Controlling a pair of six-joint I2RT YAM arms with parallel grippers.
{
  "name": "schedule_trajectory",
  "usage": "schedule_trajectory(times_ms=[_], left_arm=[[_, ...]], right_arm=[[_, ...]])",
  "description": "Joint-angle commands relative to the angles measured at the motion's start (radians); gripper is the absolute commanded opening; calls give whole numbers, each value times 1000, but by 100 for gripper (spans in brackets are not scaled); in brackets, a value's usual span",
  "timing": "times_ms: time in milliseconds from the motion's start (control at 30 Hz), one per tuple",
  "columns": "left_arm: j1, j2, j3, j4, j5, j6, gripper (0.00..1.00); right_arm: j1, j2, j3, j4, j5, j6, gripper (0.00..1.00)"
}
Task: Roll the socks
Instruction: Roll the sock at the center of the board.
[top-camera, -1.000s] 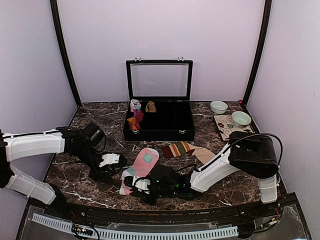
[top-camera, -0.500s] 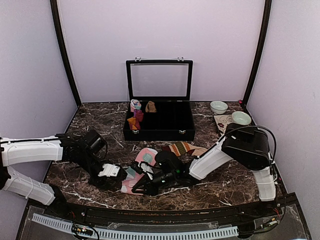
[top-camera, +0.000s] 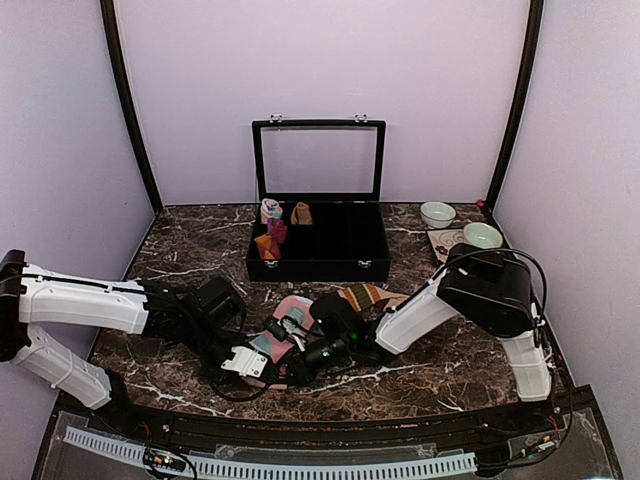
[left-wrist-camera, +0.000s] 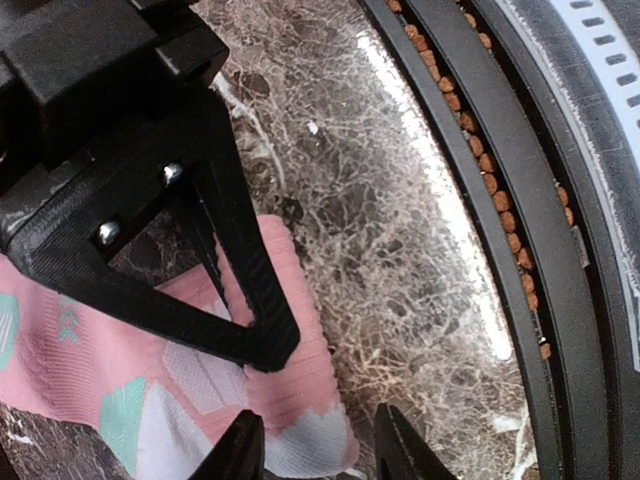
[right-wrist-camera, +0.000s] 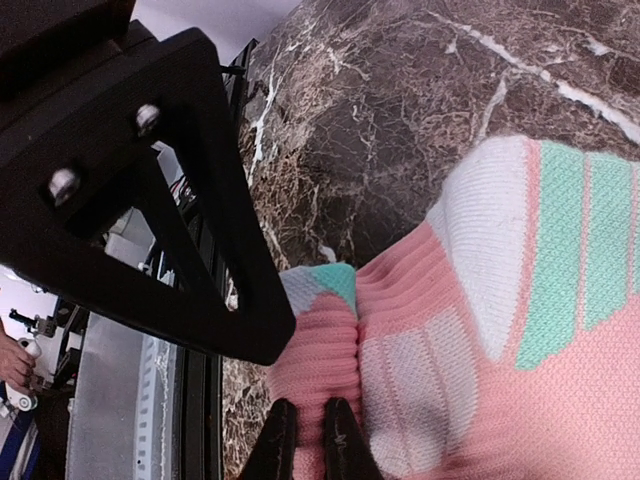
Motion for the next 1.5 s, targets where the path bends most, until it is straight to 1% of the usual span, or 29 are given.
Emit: schedule_trajectory(times_ms=[0, 67, 167, 267, 333, 400, 467, 500, 533, 567, 667, 767, 933, 1067, 1133, 1200, 1300, 1333, 1400, 1433, 1467], left_arm=[[-35, 49, 9, 32, -86, -33, 39], [-42, 90, 17, 33, -116, -51, 37], [-43, 121, 14, 49, -139, -72, 30], [-43, 104, -14, 91, -144, -81, 29], [-43, 103, -28, 106, -145, -89, 28], [-43, 118, -37, 102, -137, -92, 25], [-43, 131, -47, 97, -135, -93, 22], [-43, 137, -51, 91, -132, -94, 21], [-41, 143, -53, 87, -132, -94, 20], [-41, 149, -57, 75, -123, -88, 20], [-36, 184, -46, 28, -81, -90, 21], [-31, 199, -47, 17, -60, -96, 21], [-26, 199, -42, -9, -55, -77, 21], [2, 230, -13, -43, -22, -83, 21], [35, 252, 8, -65, 16, -92, 21], [74, 278, 32, -86, 52, -96, 21], [129, 310, 68, -120, 104, -94, 21], [144, 320, 78, -130, 120, -93, 22], [158, 352, 99, -152, 151, -89, 21], [162, 371, 113, -166, 166, -87, 21], [164, 394, 129, -184, 177, -87, 21]], right_arm=[[-7, 119, -52, -300, 26, 75, 4], [-9, 120, -48, -294, 20, 84, 5], [-11, 120, -48, -295, 21, 88, 5], [-11, 119, -50, -295, 23, 89, 6], [-12, 117, -51, -292, 25, 91, 8], [-12, 109, -56, -285, 31, 95, 12], [-14, 92, -67, -265, 41, 101, 27], [-14, 80, -76, -261, 50, 100, 53], [-15, 64, -83, -257, 64, 99, 93], [-16, 50, -90, -258, 76, 97, 99], [-22, 10, -92, -280, 110, 72, 99], [-25, -40, -121, -312, 173, 45, 99], [-26, -177, -230, -402, 364, -12, 99], [-25, -346, -333, -459, 623, -59, 99], [-18, -438, -393, -446, 752, -70, 99], [10, -540, -446, -433, 941, -79, 99], [90, -723, -512, -346, 1190, -172, 99], [96, -761, -526, -309, 1248, -189, 99], [84, -789, -550, -253, 1376, -143, 99], [79, -782, -540, -264, 1438, -79, 99], [73, -774, -527, -302, 1447, -22, 100]])
